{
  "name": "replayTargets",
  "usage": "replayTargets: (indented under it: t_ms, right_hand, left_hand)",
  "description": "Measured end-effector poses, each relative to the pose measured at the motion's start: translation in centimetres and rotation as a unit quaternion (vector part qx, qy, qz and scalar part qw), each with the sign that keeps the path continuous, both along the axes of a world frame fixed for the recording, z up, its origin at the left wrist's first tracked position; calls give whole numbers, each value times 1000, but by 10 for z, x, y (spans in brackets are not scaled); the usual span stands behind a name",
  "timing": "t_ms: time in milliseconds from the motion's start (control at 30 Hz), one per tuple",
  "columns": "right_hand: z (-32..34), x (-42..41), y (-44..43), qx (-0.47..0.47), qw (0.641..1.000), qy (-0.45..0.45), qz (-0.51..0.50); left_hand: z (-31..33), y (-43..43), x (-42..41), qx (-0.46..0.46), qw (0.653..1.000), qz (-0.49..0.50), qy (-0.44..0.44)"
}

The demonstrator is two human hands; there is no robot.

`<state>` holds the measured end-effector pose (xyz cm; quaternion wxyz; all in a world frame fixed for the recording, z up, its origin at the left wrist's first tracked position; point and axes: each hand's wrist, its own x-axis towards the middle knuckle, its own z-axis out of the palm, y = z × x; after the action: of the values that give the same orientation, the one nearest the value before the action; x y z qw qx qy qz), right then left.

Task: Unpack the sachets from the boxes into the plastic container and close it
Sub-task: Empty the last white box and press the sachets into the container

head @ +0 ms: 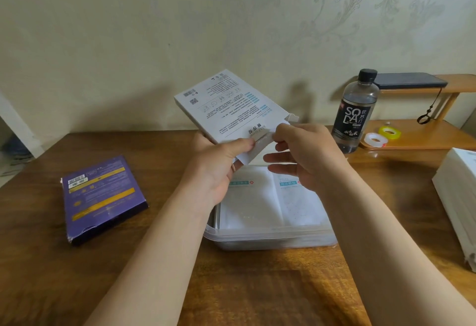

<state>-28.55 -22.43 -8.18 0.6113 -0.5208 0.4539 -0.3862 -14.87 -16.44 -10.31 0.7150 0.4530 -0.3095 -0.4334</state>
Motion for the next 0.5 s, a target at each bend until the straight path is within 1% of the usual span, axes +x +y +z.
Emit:
replayTargets:
  t_ms: [133,200,267,433,500]
  right_hand:
    - [1,1,0,41,996,-72,15]
    - [0,1,2,52,994,-93,31]
    - [-1,3,4,53,993,-94,47]
    - [1,4,2,61,992,-100,39]
    - [3,1,1,52,994,-78,49]
  left_hand:
    - [1,0,1,-7,1000,5,8]
    - [1,0,1,-10,1000,13,6]
    - [0,0,2,-8,1000,25,11]
    - [1,0,11,-2,998,38,43]
    - [2,1,15,3,998,38,57]
